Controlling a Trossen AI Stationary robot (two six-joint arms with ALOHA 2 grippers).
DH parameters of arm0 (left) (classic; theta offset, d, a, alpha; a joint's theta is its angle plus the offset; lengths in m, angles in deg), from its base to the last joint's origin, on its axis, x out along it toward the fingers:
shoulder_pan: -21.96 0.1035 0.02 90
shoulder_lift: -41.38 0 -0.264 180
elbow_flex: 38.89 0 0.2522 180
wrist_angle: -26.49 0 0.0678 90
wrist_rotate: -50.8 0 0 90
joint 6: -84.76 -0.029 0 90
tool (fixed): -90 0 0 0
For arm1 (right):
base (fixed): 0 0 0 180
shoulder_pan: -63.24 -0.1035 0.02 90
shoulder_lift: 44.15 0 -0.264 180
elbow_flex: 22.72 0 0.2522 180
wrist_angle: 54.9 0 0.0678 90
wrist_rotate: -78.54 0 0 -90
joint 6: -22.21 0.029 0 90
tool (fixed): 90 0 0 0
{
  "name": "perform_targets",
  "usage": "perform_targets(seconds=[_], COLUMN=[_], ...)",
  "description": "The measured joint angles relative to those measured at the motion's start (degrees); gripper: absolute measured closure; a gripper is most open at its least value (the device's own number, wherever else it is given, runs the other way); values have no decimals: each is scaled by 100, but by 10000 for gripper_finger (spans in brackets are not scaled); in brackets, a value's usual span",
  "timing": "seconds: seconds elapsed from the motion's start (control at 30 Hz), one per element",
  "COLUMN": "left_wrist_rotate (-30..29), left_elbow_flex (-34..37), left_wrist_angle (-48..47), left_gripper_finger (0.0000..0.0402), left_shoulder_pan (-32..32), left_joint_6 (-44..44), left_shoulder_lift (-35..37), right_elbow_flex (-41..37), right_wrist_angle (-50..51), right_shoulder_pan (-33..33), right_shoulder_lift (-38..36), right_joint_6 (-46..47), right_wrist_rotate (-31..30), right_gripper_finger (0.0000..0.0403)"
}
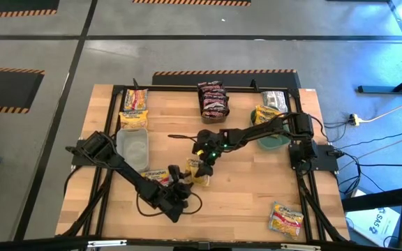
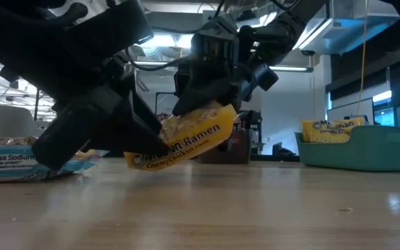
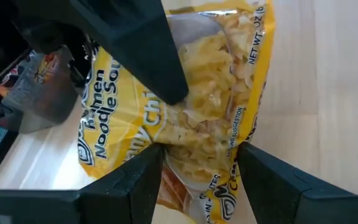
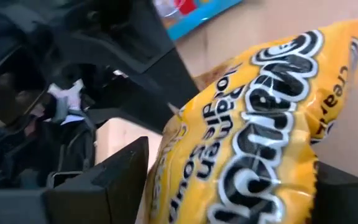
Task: Sort Maruchan noodles
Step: Put the yellow noodle pack into the blue bin
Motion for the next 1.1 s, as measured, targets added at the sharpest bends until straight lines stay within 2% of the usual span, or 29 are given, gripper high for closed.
perform_targets(seconds=[0.1,0.2,0.6,0.77,0.93,1.1], left_wrist_rotate=[-13,-96,-133,-280,-280,-273], left_elbow_flex=[0,0,0,-7,-214,-423], left_wrist_angle=[4,16,17,15,-26,-243], left_gripper_finger=[200,200,200,200,200,200], left_shoulder_pan=[6,2,-141,-259,-370,-445], left_joint_6=[-10,-10,-60,-54,-97,-106], left_shoulder_lift=[4,9,11,15,15,20], right_elbow_flex=[0,0,1,0,-4,-11], right_wrist_angle=[207,244,238,605,1536,2223], right_shoulder_pan=[-4,-4,0,2,-36,-103], right_shoulder_lift=[0,0,-17,-146,-529,-1115], right_joint_6=[19,45,-56,-242,-679,-1139], right_wrist_rotate=[-320,-414,-324,-334,-868,-1338], right_gripper_finger=[143,163,315,313,291,316])
